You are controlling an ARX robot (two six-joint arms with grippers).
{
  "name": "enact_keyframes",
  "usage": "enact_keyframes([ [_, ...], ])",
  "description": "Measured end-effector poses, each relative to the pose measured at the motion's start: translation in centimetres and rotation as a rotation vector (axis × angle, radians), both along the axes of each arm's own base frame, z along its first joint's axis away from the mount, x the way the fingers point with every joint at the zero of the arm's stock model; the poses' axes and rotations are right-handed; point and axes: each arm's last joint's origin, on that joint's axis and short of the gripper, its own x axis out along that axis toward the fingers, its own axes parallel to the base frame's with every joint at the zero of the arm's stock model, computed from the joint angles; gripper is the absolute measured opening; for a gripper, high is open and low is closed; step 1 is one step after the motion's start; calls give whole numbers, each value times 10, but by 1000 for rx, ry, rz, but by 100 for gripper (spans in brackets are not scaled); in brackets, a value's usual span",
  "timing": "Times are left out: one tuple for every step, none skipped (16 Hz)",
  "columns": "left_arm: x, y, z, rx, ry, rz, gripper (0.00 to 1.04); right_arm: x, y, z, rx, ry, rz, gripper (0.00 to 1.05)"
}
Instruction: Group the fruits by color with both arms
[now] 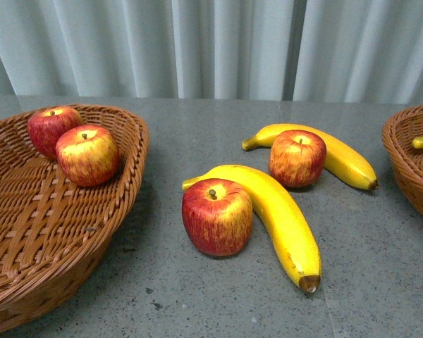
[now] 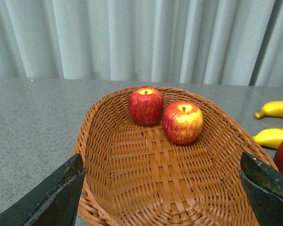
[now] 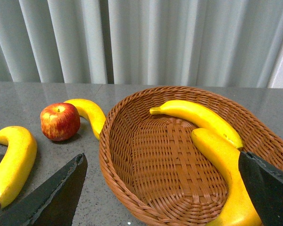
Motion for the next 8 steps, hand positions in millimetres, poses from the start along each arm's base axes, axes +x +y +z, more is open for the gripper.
enact_keyframes([
  [0,0,0,0,0,0,98,0,0,0,0,0,0,98],
  [0,0,0,0,0,0,98,0,0,0,0,0,0,98],
  [0,0,0,0,0,0,98,0,0,0,0,0,0,98],
  [0,0,0,0,0,0,98,0,0,0,0,0,0,98],
  [0,0,0,0,0,0,98,0,0,0,0,0,0,98],
  [0,0,0,0,0,0,98,0,0,0,0,0,0,98],
  [0,0,0,0,0,0,98,0,0,0,0,0,0,98],
  [0,0,0,0,0,0,98,0,0,0,0,0,0,98],
])
